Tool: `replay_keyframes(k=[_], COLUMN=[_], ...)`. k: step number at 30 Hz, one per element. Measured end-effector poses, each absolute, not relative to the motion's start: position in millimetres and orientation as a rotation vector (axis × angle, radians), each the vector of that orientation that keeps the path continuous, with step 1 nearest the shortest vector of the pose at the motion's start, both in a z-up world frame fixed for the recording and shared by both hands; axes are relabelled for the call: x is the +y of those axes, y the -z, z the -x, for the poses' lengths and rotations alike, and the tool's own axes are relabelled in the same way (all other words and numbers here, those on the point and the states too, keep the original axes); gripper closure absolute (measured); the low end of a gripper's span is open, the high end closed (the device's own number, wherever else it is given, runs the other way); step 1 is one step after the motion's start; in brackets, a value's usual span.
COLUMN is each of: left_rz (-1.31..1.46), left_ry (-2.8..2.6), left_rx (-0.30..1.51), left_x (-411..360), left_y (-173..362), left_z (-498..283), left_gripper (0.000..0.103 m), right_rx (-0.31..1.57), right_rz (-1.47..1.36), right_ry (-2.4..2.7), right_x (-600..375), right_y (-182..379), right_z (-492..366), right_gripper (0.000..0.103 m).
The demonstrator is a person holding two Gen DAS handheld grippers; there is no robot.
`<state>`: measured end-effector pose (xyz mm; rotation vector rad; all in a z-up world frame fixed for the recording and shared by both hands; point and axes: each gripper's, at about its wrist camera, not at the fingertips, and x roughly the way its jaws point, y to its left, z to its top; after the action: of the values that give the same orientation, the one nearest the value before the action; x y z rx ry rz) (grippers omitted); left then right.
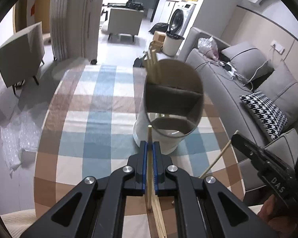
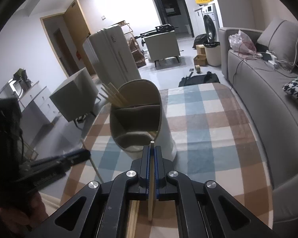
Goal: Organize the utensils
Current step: 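Lift both held chopsticks up over the white utensil holder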
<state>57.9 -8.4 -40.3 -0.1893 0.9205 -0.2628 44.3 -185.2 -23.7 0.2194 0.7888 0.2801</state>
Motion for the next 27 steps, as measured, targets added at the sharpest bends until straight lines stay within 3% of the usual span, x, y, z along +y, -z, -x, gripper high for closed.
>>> replay_keyframes(k=[27], left_rz=[0.137], left_ry=[0.319], left_rx=[0.851], left_x=[-6.8], left_y=[-28.3], left_z=[-32.5], left_gripper=[0.103], right_rx=[0.693], right_rz=[-0.206], right_ry=[-0.268], right_x=[-175.7], right_y=[-28.4], right_z=[3.2], right_gripper=[0.101])
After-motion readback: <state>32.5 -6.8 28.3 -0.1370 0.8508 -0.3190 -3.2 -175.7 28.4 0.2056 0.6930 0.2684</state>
